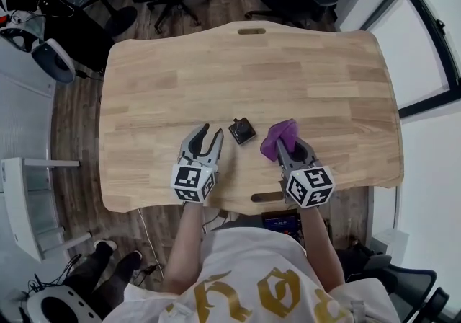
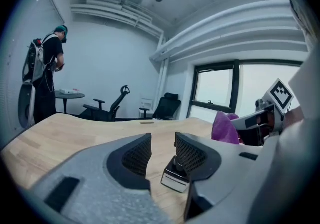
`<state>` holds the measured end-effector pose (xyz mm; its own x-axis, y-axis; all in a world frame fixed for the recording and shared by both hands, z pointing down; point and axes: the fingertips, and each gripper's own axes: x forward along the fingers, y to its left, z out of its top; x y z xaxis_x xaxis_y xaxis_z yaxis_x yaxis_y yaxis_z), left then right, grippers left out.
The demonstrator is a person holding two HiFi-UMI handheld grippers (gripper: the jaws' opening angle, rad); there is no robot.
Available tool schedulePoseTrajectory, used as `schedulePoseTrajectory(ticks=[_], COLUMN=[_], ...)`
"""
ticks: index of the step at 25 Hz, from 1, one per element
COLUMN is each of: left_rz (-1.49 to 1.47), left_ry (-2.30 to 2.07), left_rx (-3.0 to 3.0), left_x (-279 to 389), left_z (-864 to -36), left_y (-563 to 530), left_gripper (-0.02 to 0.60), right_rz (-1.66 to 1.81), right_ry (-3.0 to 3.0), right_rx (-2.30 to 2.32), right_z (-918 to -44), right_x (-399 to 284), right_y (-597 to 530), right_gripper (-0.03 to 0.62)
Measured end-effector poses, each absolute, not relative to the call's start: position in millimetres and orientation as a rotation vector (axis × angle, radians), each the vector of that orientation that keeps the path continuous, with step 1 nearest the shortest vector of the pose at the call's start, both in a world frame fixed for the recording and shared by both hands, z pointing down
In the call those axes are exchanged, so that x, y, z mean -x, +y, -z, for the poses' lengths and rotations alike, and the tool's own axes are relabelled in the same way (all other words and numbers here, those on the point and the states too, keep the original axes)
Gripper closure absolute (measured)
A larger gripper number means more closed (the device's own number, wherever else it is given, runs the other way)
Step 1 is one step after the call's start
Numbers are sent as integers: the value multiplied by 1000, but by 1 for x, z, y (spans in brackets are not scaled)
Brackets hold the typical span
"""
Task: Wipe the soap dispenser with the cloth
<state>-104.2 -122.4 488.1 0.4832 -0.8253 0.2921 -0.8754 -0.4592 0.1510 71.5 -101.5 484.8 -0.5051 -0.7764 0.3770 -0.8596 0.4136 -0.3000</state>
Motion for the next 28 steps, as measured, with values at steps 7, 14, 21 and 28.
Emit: schedulePoseTrajectory(ticks=[7,14,21,28], left_rz=[-315,-431,-579,-630], left_ry=[-1315,-1148,-1069,-1052], left_rx=[-2419,-2451,-2494,-2538], left_x=[88,69,58,56], left_z=[-532,-572,-596,-608], left_y=[-112,-108,-112,-120], left_gripper=[406,337,265,212], right_rz=[-729,-779,-838,-857], right_ry=[-2461,-2439,-2400,-2376], right_rx=[-1388,-1304,-1222,-1169], right_z=[-508,-535,-564,-582], right_x=[-70,-62,-59,-55], right_y=[-102,-107,-106,-114], right_gripper=[533,533,533,533])
